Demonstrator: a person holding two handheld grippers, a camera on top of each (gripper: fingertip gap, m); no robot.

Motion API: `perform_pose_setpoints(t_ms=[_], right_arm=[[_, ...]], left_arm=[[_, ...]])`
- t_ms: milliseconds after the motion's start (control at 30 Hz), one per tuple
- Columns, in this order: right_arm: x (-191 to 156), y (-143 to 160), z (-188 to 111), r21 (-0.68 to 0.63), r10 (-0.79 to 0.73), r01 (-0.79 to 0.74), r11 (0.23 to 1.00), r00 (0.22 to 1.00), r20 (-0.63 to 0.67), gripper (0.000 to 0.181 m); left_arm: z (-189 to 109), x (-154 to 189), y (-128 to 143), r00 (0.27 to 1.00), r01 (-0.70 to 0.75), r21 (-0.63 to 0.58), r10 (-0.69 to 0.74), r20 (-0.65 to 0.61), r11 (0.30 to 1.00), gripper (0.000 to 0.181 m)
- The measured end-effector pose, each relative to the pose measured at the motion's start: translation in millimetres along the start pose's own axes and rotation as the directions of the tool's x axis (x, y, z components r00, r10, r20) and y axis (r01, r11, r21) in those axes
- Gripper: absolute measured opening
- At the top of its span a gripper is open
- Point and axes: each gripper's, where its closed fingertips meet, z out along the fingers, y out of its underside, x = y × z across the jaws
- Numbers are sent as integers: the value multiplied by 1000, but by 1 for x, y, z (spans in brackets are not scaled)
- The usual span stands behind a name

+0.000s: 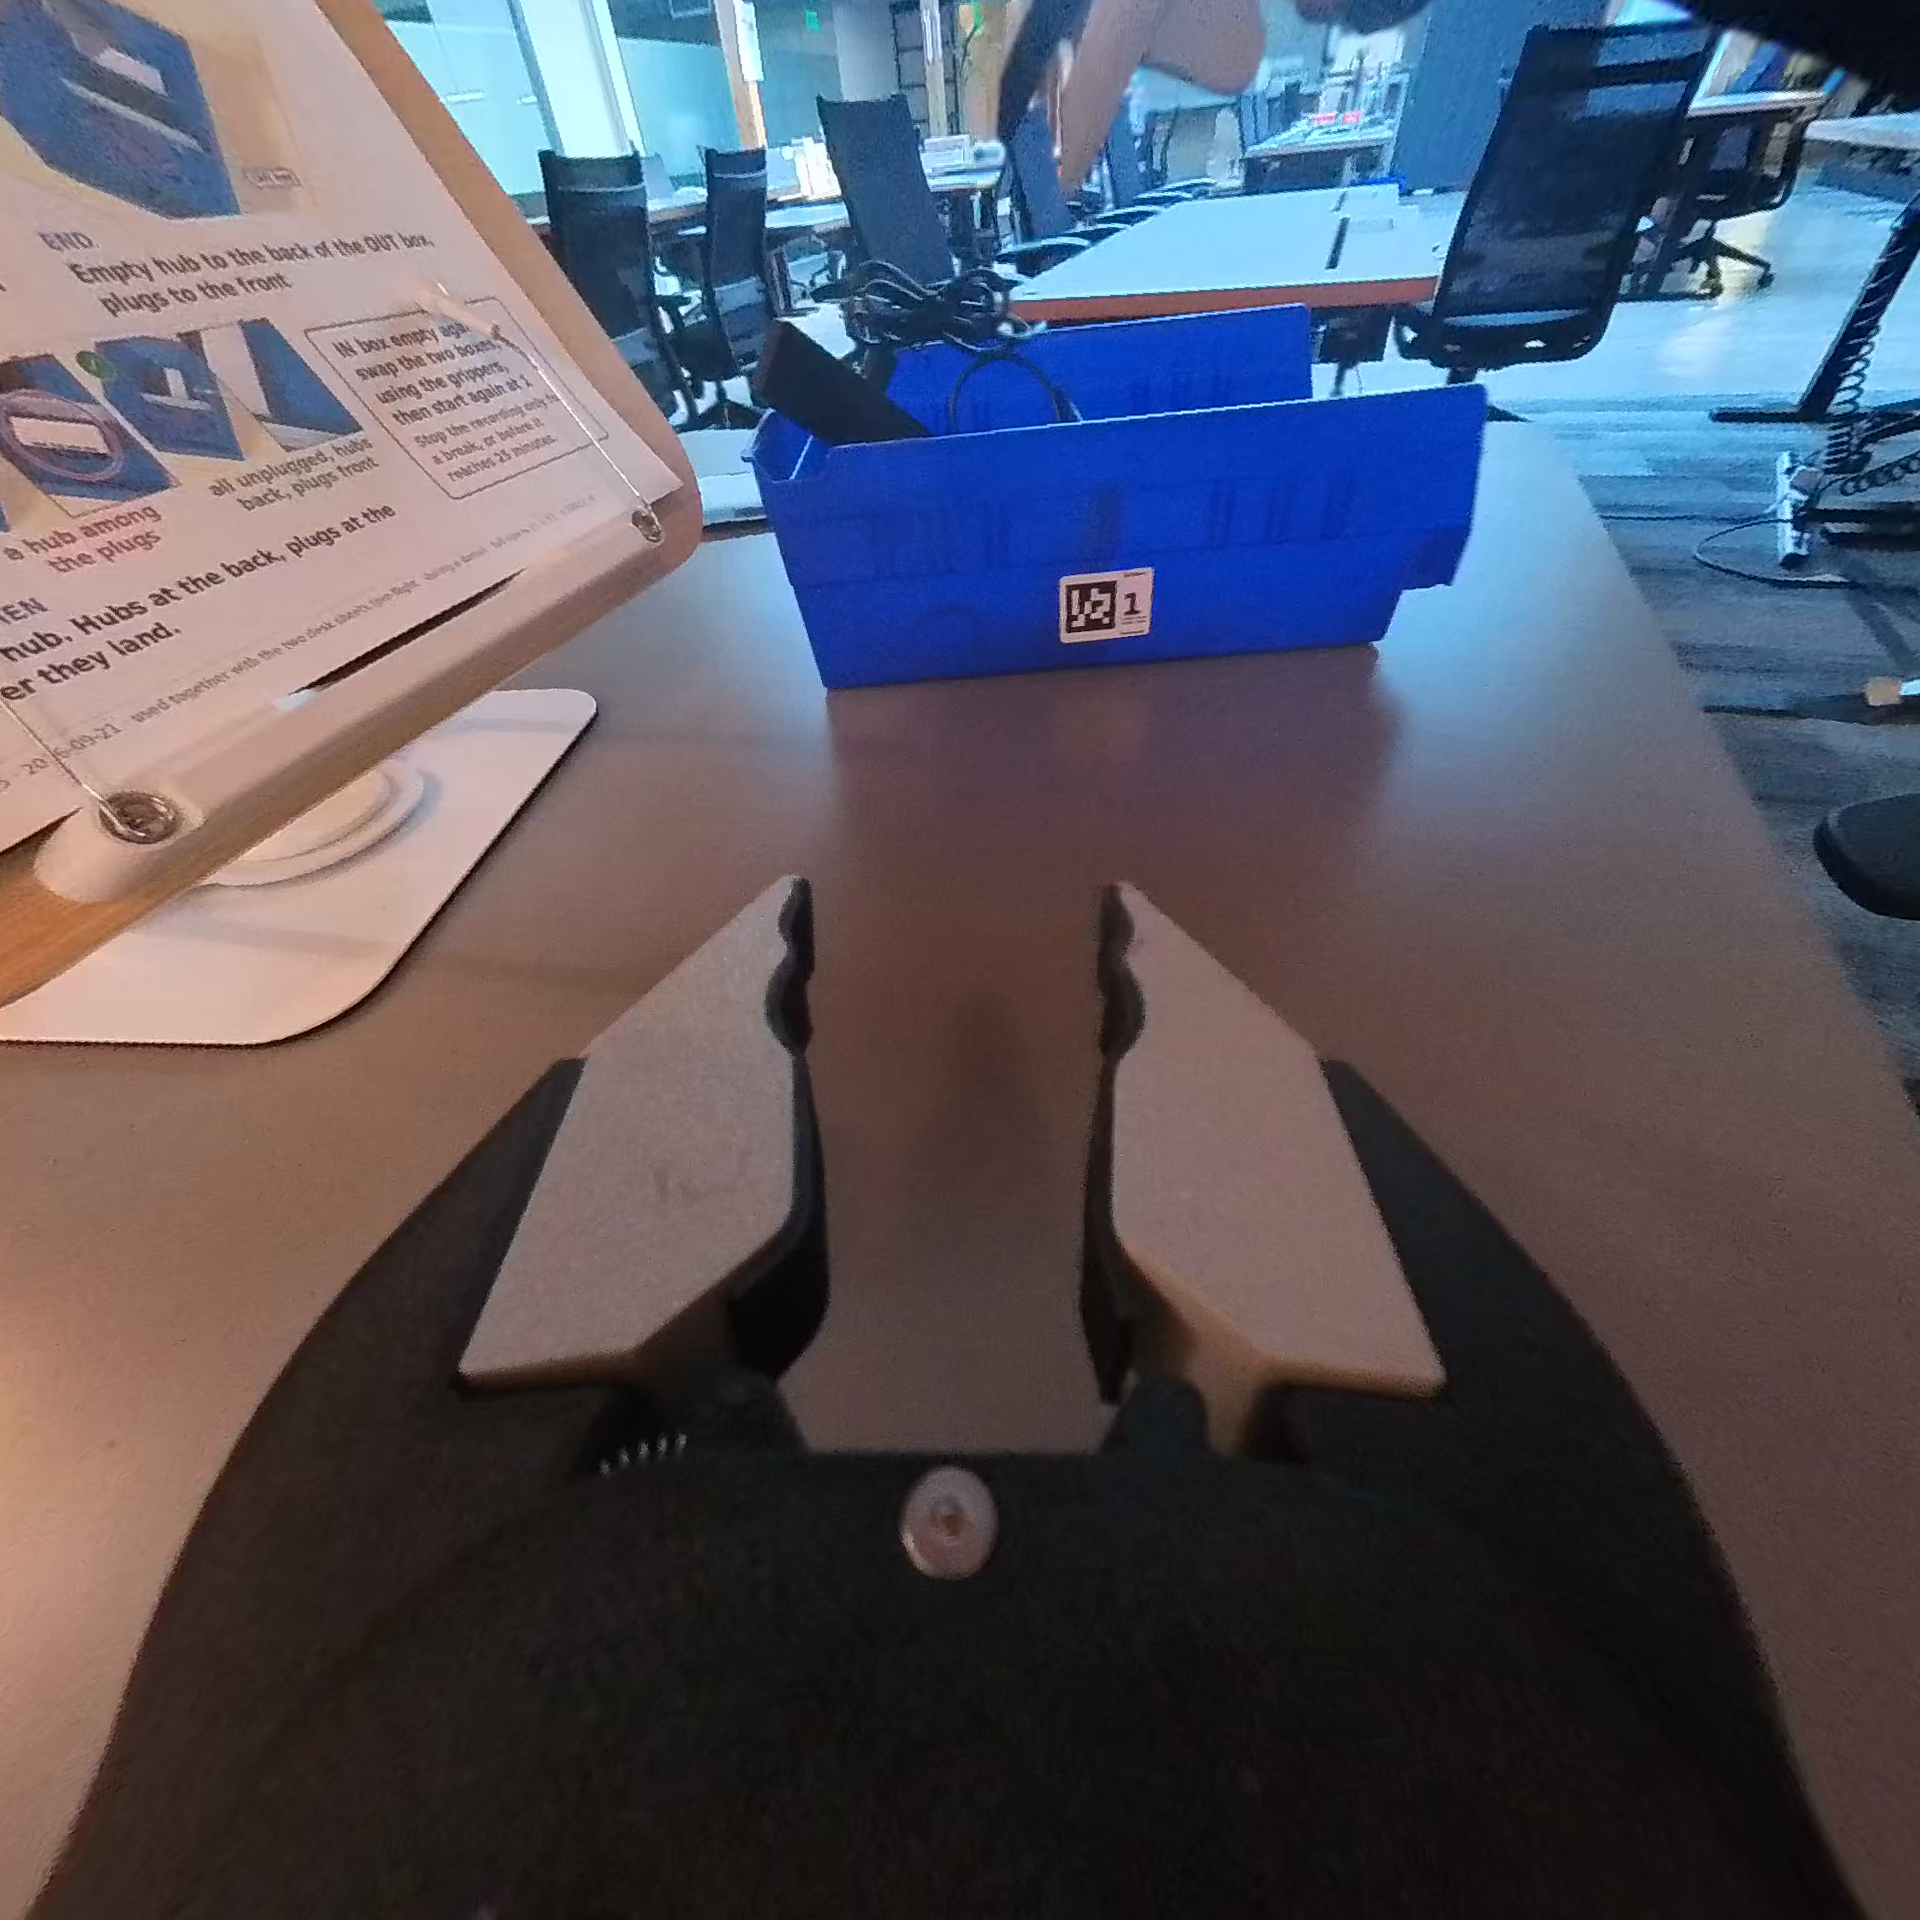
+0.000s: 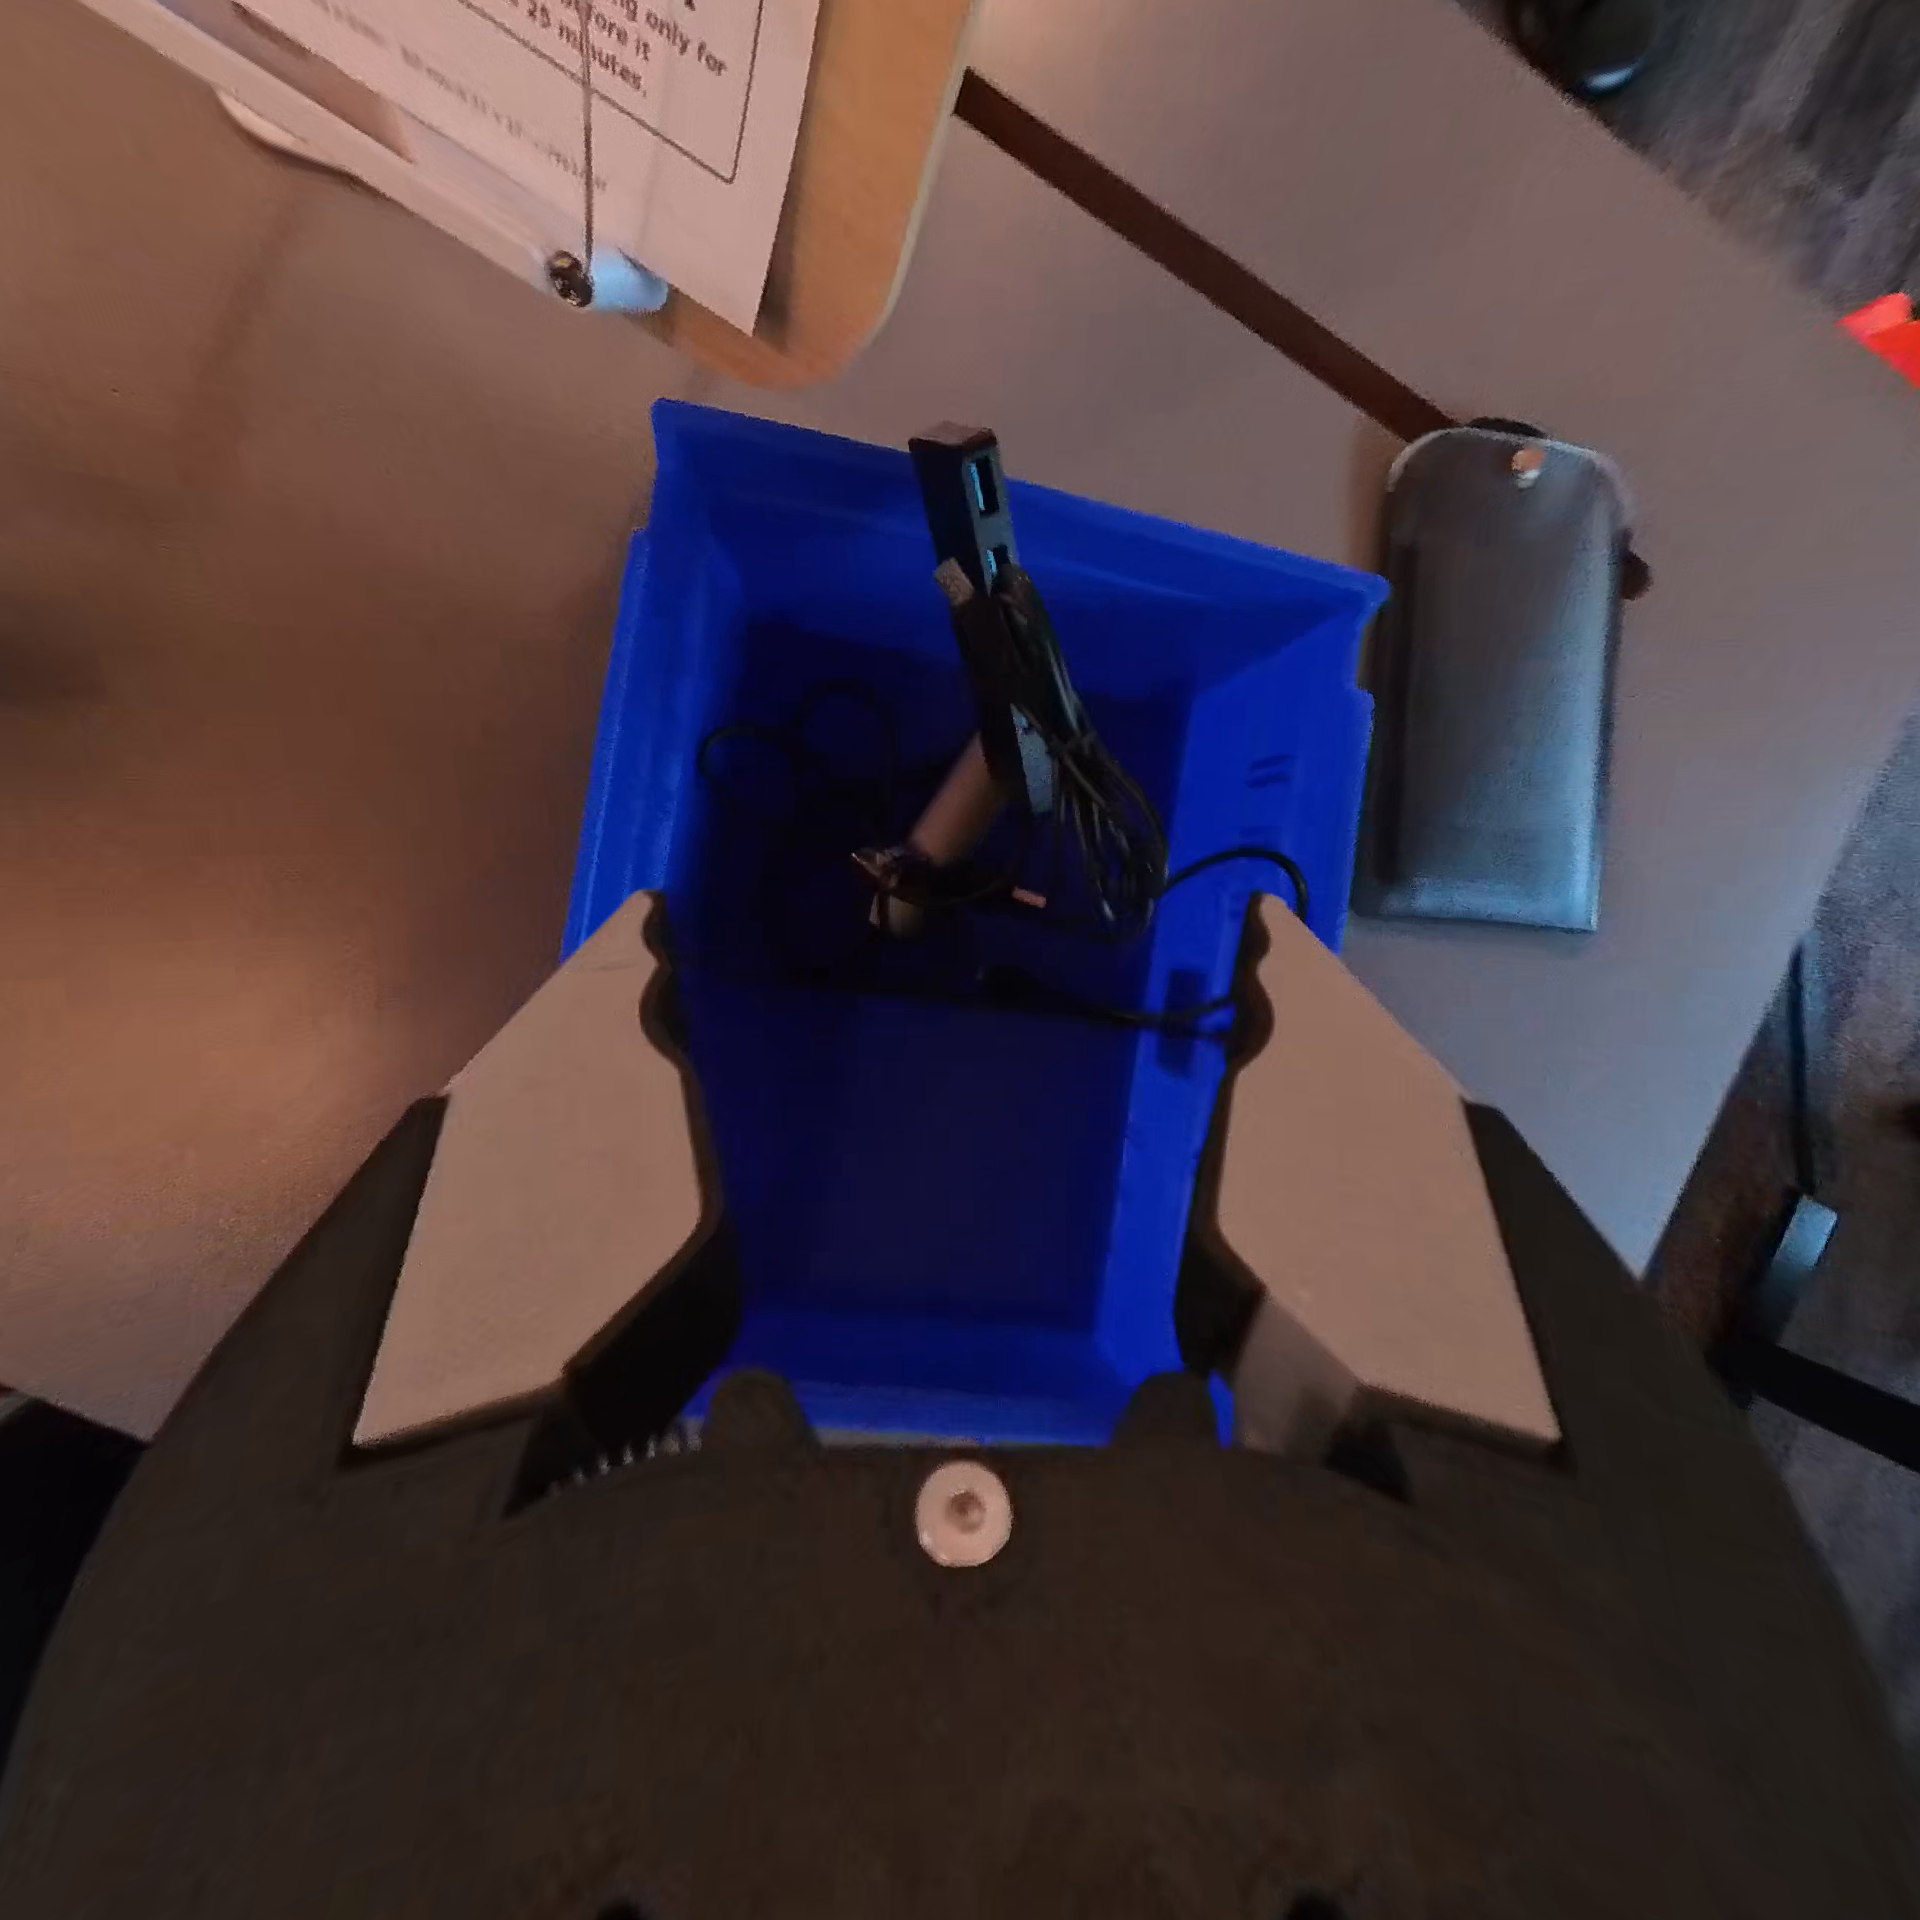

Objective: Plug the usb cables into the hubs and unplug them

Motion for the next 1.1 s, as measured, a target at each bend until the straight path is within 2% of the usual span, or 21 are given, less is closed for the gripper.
perform_pose_setpoints(t_ms=[133,233,367,433,500,600,633,700,800,867,933,1033,1100], right_arm=[[8,22,-39,68,46,-41,997,996,-81,107],[4,44,-69,149,47,-34,988,995,-84,107],[-10,81,-103,235,28,-6,972,995,-92,104],[-27,99,-118,285,-39,62,956,996,-84,104],[-45,115,-127,348,-99,126,929,991,-94,103],[-66,145,-124,360,-125,151,921,988,-94,104],[-69,153,-120,363,-107,134,922,990,-94,103],[-76,164,-111,387,-68,87,918,996,-64,104],[-82,171,-96,450,-14,11,893,1000,2,102],[-86,171,-86,485,19,-54,873,997,78,103],[-87,167,-77,513,49,-109,851,990,130,103],[-94,155,-65,539,32,-101,836,990,136,100],[-98,149,-46,503,17,-66,862,995,102,100]], left_arm=[[-2,9,-2,1000,17,12,-16,-16,1000,69],[-3,18,1,999,-17,-15,18,27,1000,87],[-10,47,-2,997,-46,-7,46,64,999,91],[-16,68,-8,998,-2,22,1,64,1000,95],[-27,103,-17,998,52,25,-52,17,998,89],[-49,141,-37,997,78,6,-78,20,997,93],[-60,143,-44,994,93,1,-93,63,996,92],[-86,138,-52,979,119,-20,-114,170,993,100],[-135,115,-57,925,144,-9,-131,357,990,101],[-170,92,-49,857,157,-4,-134,498,988,101],[-204,69,-27,771,222,-26,-159,617,975,107],[-235,48,8,683,331,-42,-208,700,943,113],[-241,38,20,651,355,-3,-245,718,935,111]])
